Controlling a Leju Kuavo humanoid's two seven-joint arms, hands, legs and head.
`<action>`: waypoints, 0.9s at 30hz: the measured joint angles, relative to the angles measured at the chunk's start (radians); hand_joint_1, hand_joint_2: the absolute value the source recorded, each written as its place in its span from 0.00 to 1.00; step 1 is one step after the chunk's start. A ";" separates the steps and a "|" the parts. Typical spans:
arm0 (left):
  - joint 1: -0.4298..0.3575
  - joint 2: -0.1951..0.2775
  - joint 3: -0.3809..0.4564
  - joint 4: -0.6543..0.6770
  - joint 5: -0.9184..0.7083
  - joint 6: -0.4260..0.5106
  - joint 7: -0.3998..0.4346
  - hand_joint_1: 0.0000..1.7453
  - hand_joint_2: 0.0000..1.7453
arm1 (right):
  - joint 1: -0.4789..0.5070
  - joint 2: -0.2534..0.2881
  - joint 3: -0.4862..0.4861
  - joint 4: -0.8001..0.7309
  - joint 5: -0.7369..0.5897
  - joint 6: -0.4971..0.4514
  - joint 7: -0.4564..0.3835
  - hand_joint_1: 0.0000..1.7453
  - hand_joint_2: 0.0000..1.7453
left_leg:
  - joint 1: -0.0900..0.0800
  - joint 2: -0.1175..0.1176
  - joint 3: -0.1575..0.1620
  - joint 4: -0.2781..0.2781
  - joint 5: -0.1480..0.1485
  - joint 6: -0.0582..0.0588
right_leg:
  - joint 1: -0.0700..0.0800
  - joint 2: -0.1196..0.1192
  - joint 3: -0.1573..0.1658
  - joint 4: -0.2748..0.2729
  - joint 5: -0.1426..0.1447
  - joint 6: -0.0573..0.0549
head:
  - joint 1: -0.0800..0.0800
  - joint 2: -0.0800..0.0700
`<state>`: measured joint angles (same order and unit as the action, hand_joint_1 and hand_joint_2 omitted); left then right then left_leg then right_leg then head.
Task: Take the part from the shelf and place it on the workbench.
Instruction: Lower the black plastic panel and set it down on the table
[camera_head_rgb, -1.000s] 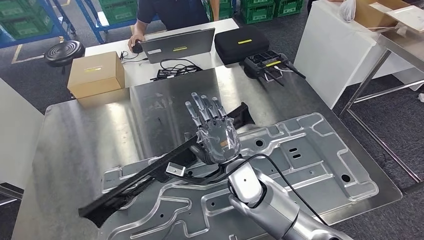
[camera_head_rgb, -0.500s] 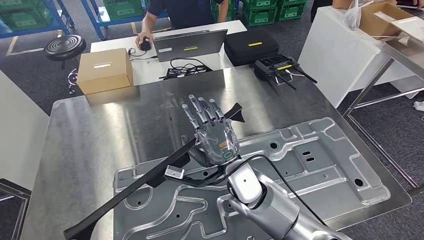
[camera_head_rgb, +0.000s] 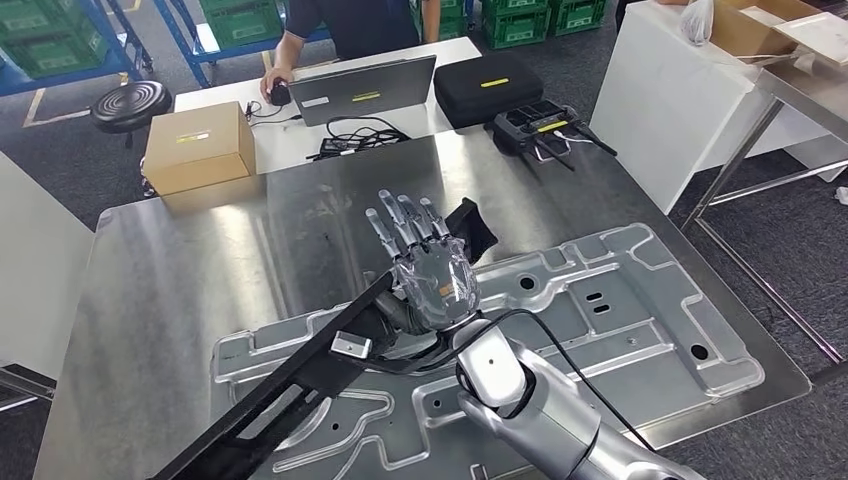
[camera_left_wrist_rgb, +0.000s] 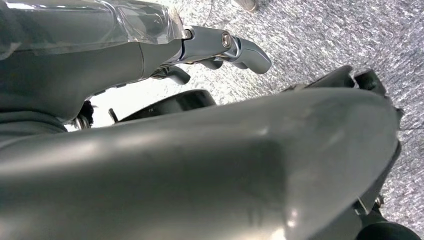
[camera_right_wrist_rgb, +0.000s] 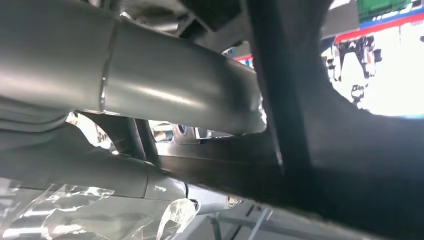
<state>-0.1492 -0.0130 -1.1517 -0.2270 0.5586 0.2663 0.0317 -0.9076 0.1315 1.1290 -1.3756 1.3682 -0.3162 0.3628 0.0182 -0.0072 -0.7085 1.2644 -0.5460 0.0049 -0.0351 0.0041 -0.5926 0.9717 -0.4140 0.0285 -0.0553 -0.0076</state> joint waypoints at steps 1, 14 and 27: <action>0.000 0.000 0.000 0.000 0.000 0.000 0.000 0.00 0.00 | 0.000 0.000 0.000 0.000 -0.001 0.001 0.000 0.00 0.00 | 0.002 0.000 0.028 -0.048 0.025 -0.001 | 0.000 0.000 0.000 0.000 0.001 0.002 | 0.000 0.000; 0.001 -0.002 0.001 0.000 -0.005 -0.005 0.002 0.00 0.00 | -0.022 -0.029 -0.025 -0.016 -0.171 0.019 0.117 0.00 0.00 | -0.009 -0.004 0.143 -0.294 0.120 0.025 | 0.009 -0.002 -0.003 -0.019 0.019 0.021 | 0.001 0.000; 0.004 0.009 0.019 0.000 0.008 0.000 0.011 0.00 0.00 | -0.029 -0.224 -0.298 -0.084 -0.923 -0.268 0.097 0.00 0.00 | -0.013 0.002 0.142 -0.297 0.122 0.032 | 0.008 0.004 -0.007 -0.022 0.025 0.040 | 0.001 0.000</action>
<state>-0.1450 -0.0035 -1.1324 -0.2270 0.5665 0.2663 0.0428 -0.9366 -0.0925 0.8308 -1.4591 0.4453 -0.5838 0.4601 0.0053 -0.0048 -0.5660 0.9677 -0.4244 0.0366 -0.0272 0.0078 -0.5993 0.9499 -0.3886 0.0689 -0.0546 -0.0076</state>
